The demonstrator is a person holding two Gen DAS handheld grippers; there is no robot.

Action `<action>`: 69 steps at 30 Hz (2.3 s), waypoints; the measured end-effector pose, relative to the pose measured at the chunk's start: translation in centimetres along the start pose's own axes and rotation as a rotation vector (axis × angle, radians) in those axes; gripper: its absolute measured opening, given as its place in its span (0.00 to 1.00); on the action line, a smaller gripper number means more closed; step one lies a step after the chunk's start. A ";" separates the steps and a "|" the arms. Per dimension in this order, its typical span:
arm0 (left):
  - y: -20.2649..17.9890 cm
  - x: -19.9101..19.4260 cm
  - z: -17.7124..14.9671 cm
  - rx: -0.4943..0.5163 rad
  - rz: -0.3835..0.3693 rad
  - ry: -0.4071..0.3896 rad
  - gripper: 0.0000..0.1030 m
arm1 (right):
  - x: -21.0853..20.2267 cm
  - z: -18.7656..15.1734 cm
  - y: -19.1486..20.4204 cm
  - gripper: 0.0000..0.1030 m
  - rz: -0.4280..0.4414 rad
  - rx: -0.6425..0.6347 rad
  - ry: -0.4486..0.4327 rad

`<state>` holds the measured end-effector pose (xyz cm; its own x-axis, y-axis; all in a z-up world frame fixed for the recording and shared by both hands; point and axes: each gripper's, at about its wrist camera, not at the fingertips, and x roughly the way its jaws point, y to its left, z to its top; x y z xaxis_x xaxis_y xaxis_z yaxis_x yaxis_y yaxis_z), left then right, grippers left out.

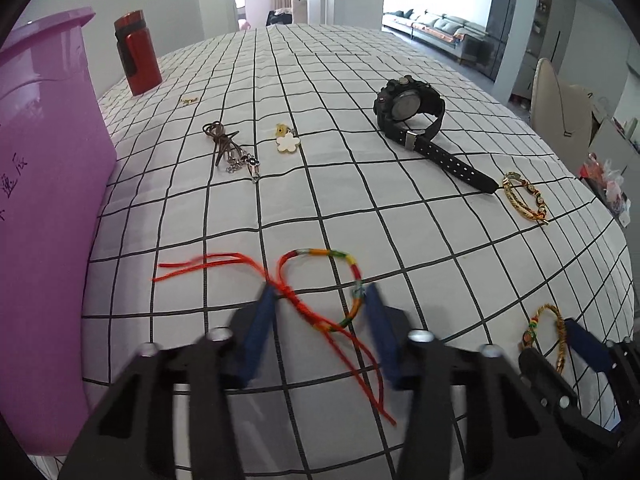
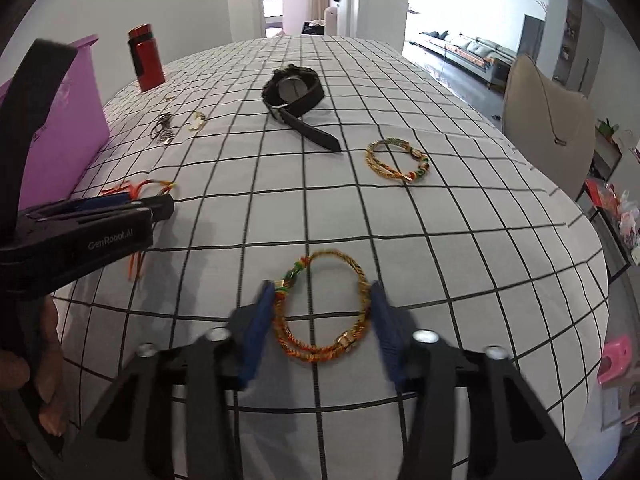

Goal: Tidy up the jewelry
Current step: 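Close left tool on orange-cord bracelet while right tool grips gold-green beaded bracelet, then carry both bracelets over the pink tub with both tools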

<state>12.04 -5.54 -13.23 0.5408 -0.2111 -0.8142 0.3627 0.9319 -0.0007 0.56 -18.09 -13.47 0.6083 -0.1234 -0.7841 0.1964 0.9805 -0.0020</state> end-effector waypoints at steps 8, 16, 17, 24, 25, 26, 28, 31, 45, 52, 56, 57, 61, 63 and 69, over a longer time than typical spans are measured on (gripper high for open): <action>-0.1 -0.7 -0.9 0.009 -0.005 -0.004 0.09 | -0.3 -0.1 -0.2 0.07 0.063 0.014 0.006; -1.0 -3.1 -2.6 -0.005 -0.016 0.001 0.09 | -2.1 -1.5 -1.3 0.07 0.117 0.039 0.019; -1.2 -3.4 -2.8 -0.009 -0.017 0.004 0.09 | -2.4 -1.6 -1.5 0.07 0.121 0.037 0.018; -3.2 -8.3 -4.4 -0.055 -0.019 0.027 0.09 | -6.9 -2.1 -3.4 0.07 0.165 0.015 0.022; -3.3 -9.1 -4.5 -0.062 -0.019 0.024 0.09 | -7.7 -2.0 -3.6 0.07 0.172 0.007 0.021; -3.5 -10.0 -4.5 -0.069 -0.020 0.021 0.09 | -8.4 -1.8 -3.8 0.07 0.179 0.002 0.017; -3.7 -12.2 -4.3 -0.095 -0.021 0.014 0.09 | -10.4 -1.3 -4.1 0.07 0.205 -0.016 0.010; -3.8 -15.2 -4.0 -0.129 -0.019 0.003 0.09 | -12.9 -0.4 -4.3 0.07 0.250 -0.039 -0.002; 3.7 -26.1 -1.1 -0.298 0.096 -0.108 0.09 | -19.5 7.3 2.8 0.07 0.485 -0.170 -0.092; 12.1 -28.5 1.5 -0.353 0.176 -0.181 0.09 | -19.4 12.1 11.0 0.07 0.555 -0.231 -0.124; 17.0 -28.0 2.5 -0.375 0.195 -0.189 0.09 | -18.5 14.3 16.0 0.07 0.586 -0.255 -0.126; 18.0 -27.7 2.7 -0.375 0.202 -0.188 0.09 | -18.1 14.9 17.6 0.07 0.592 -0.261 -0.125; 22.0 -25.8 3.1 -0.378 0.205 -0.148 0.09 | -16.2 16.3 22.4 0.07 0.611 -0.272 -0.086; 23.5 -24.6 3.2 -0.369 0.206 -0.124 0.09 | -15.5 16.7 24.1 0.07 0.608 -0.284 -0.072; 26.1 -21.3 2.5 -0.409 0.191 -0.042 0.09 | -13.0 17.7 28.0 0.08 0.600 -0.329 -0.003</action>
<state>11.89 22.58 5.57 0.6023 -0.0275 -0.7978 -0.0718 0.9935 -0.0885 11.74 8.26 7.69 0.5411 0.4557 -0.7068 -0.4190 0.8748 0.2433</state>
